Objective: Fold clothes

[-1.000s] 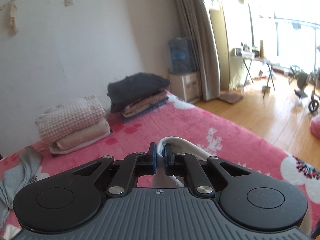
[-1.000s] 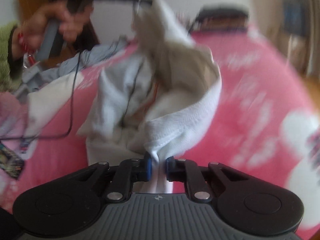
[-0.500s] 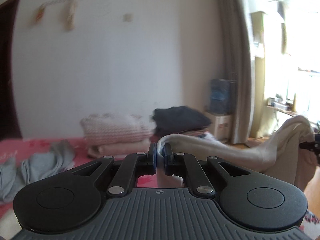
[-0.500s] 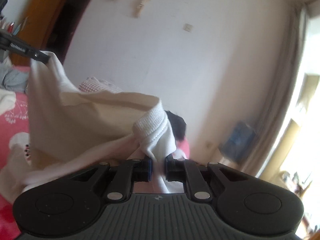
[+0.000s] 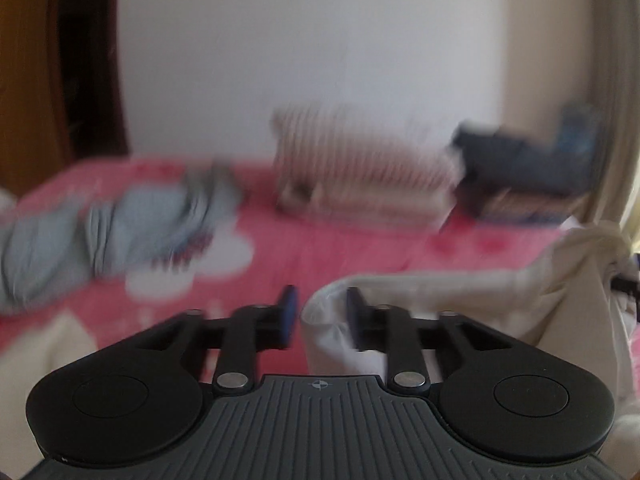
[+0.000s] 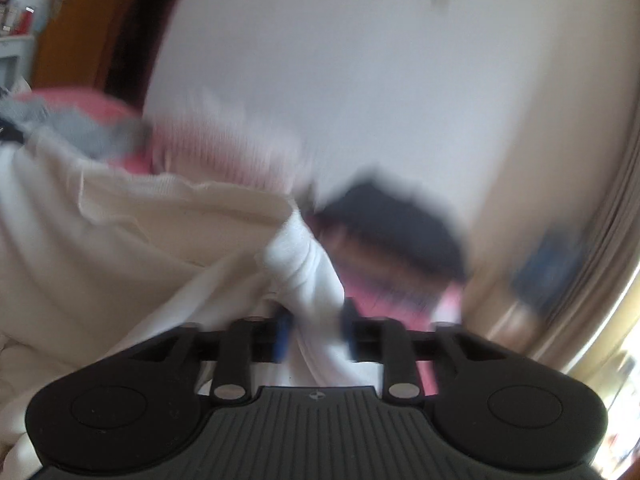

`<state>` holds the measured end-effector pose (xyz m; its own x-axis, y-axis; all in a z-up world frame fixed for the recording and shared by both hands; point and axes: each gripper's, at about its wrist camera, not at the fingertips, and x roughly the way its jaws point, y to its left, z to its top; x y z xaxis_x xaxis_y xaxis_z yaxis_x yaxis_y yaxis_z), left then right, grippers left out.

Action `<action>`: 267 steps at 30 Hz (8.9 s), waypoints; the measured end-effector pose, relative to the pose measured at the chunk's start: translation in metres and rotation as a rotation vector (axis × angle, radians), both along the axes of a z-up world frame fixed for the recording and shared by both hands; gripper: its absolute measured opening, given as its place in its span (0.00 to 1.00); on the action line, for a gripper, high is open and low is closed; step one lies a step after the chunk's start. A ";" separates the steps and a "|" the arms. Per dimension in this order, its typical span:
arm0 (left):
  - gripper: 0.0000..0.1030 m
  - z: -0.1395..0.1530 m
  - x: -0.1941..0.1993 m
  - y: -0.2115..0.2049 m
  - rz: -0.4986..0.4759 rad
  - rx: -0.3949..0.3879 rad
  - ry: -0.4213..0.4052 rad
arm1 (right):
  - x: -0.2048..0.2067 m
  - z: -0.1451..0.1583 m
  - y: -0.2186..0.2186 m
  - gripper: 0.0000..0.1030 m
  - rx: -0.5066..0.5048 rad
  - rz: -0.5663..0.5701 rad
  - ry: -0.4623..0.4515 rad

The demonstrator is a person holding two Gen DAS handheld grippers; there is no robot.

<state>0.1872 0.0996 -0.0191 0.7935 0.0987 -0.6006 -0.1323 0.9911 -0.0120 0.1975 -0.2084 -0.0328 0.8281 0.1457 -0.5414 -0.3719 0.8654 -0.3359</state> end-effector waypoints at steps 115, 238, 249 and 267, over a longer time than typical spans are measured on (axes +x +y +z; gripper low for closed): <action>0.59 0.050 -0.108 0.118 0.372 -0.212 -0.019 | -0.196 -0.021 -0.129 0.65 0.724 -0.375 0.258; 0.36 -0.062 -0.311 -0.027 -0.607 -0.236 0.453 | -0.315 0.026 -0.143 0.05 0.033 0.270 0.384; 0.22 -0.092 -0.269 -0.028 -0.420 -0.254 0.405 | -0.347 -0.019 0.051 0.10 -0.109 0.908 0.351; 0.00 -0.096 -0.326 0.037 -0.208 -0.416 0.593 | -0.354 -0.082 0.091 0.47 0.006 0.934 0.519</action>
<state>-0.1388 0.1368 -0.1151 0.3029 -0.3459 -0.8880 -0.0436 0.9258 -0.3755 -0.1565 -0.1172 -0.1150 0.0550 0.6073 -0.7925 -0.9847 0.1643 0.0575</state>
